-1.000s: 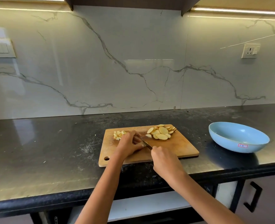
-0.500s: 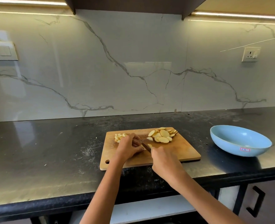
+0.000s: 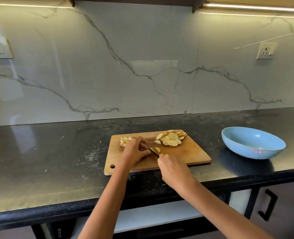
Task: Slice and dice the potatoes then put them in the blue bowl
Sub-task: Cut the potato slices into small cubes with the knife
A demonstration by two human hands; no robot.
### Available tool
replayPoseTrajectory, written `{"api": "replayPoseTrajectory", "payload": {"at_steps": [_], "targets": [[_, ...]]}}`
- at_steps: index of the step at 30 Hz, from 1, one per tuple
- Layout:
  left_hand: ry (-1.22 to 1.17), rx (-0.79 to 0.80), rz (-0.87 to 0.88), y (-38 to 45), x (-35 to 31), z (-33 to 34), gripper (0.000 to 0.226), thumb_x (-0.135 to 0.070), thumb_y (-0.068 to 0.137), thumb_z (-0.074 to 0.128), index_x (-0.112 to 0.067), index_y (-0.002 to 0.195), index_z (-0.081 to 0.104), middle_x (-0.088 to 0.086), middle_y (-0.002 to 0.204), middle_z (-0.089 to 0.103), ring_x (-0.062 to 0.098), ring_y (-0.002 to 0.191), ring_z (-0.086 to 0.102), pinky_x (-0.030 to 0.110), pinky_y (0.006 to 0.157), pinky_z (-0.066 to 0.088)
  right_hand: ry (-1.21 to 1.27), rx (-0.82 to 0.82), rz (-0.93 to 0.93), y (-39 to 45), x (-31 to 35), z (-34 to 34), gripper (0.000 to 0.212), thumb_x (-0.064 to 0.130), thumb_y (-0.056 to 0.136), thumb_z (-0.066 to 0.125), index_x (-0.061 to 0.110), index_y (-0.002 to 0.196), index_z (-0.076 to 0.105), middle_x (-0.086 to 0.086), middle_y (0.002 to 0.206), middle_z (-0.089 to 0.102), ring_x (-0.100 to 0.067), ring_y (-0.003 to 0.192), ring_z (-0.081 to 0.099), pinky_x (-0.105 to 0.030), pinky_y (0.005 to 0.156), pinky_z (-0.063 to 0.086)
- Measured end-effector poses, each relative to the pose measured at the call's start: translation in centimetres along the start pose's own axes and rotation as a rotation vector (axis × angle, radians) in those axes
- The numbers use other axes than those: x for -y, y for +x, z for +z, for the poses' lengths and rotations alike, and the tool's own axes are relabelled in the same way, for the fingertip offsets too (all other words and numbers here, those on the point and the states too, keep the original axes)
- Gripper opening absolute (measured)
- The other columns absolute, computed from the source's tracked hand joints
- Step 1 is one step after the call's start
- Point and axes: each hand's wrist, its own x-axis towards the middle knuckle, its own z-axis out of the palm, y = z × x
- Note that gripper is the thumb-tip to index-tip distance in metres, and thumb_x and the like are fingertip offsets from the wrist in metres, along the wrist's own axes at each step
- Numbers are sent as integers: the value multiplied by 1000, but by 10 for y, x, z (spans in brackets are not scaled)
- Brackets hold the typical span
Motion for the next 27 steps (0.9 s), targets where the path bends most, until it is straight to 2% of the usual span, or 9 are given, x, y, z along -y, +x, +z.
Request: {"api": "replayPoseTrajectory", "payload": {"at_steps": [7,15,18,21,27], "targets": [[-1,-5,5,-3,-2,-1,28,-10,76,74,-10,99,59,-2,85,65,4,74,59,10,66,49,6,-35,43,1,2,1,22,3,97,43,6,116,53,-10,110,58,-21,96,61,-24,65,38],[-13,6,-25,-1,2,-1,32,-16,75,76,-9,102,60,-3,86,64,2,72,56,4,62,45,105,-18,160,5,-9,2,23,5,96,45,8,118,54,-8,111,60,-19,96,61,-23,68,42],[8,-20,-39,0,5,-3,28,-16,78,74,-11,102,61,-4,86,62,1,72,54,4,61,43,131,-19,159,8,-10,-2,24,4,95,45,9,116,56,-8,105,63,-20,92,63,-26,66,45],[26,-29,-43,1,6,-3,26,-13,76,75,-11,98,62,1,89,66,6,77,57,9,63,45,150,-8,127,10,-5,-4,24,4,93,47,8,114,57,-9,102,64,-22,90,64,-29,70,50],[19,-25,-34,1,5,-3,25,-10,73,77,-10,93,63,2,85,67,7,75,60,10,64,47,108,6,91,11,2,-2,23,6,95,46,8,117,54,-9,109,61,-22,95,61,-27,69,45]]}}
